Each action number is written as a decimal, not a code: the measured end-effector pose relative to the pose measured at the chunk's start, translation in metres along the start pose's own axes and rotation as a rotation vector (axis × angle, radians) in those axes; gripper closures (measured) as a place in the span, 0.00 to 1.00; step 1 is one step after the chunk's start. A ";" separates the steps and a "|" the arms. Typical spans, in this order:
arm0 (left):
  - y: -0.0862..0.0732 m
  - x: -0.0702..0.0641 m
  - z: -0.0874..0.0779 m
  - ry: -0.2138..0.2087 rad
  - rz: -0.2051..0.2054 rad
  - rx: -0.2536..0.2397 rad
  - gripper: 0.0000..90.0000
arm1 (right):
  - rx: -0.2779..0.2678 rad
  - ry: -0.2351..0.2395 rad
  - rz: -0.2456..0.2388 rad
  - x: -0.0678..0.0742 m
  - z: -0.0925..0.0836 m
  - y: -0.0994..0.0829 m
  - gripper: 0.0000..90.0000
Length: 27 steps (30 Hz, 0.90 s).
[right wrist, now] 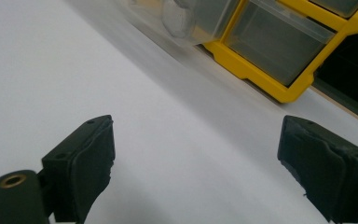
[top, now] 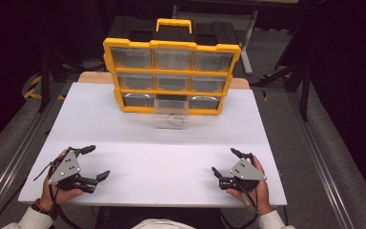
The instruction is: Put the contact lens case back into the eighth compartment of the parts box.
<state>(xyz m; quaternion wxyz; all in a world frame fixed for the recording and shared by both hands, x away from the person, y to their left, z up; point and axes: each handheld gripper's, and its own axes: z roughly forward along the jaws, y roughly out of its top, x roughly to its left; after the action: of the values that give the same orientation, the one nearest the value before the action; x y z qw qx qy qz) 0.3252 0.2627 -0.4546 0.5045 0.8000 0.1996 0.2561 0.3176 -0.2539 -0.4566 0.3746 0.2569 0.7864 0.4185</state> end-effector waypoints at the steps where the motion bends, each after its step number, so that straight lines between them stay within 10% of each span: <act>1: 0.000 0.000 0.000 0.002 -0.002 -0.002 0.07 | -0.003 0.004 0.008 -0.002 -0.002 -0.003 0.14; 27: 0.001 0.000 0.000 0.000 0.006 -0.010 0.06 | -0.034 0.017 0.044 -0.001 -0.011 -0.004 0.13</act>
<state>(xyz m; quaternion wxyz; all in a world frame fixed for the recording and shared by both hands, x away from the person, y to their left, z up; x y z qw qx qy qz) 0.3255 0.2627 -0.4535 0.5075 0.7982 0.1959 0.2587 0.3089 -0.2625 -0.4555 0.3630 0.2643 0.7763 0.4424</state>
